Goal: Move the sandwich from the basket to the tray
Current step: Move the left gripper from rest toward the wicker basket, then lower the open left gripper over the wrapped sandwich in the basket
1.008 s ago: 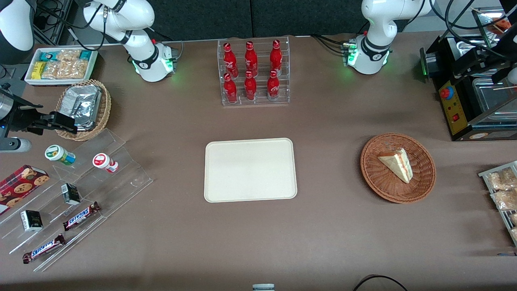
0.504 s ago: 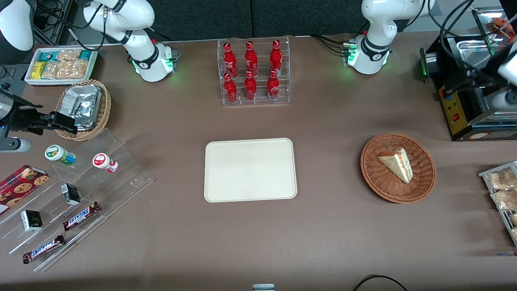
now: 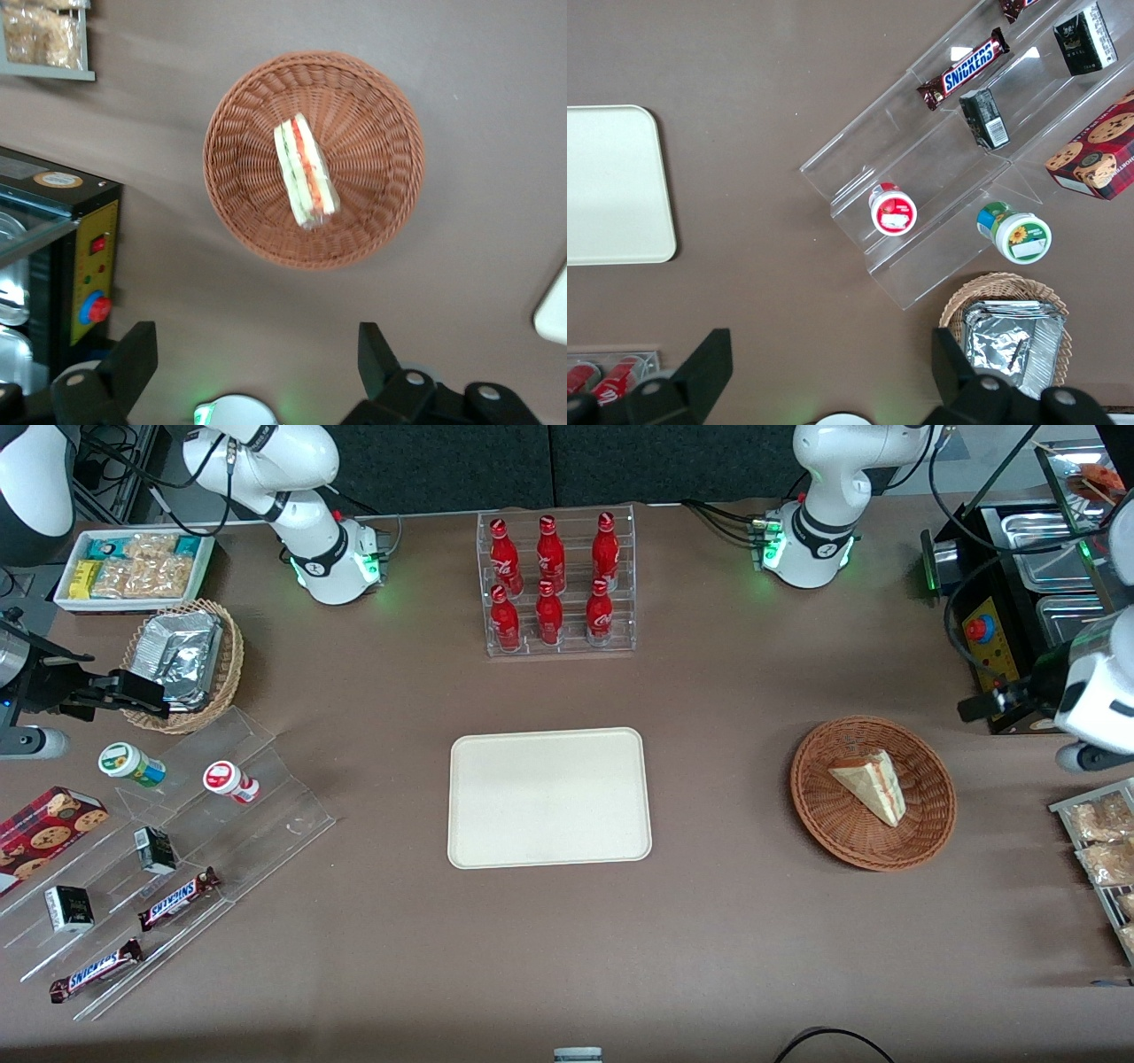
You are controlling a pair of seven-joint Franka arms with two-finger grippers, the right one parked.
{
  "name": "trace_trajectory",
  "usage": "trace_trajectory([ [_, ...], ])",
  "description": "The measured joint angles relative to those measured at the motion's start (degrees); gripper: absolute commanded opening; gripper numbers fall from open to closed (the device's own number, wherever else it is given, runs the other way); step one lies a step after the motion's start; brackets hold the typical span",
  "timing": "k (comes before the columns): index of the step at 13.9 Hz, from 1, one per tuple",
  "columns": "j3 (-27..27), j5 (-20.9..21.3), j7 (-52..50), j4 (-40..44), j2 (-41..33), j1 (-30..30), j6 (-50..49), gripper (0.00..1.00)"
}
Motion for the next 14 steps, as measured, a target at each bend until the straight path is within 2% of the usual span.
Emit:
trace_trajectory([
  [4, 0.37, -0.22, -11.23, -16.33, -5.16, 1.26, 16.58, 1.00],
  [8, 0.35, -0.60, -17.67, -31.85, -7.21, 1.34, 35.11, 1.00],
  [14, 0.04, -0.78, -21.97, -39.99, -6.62, 1.32, 48.32, 1.00],
])
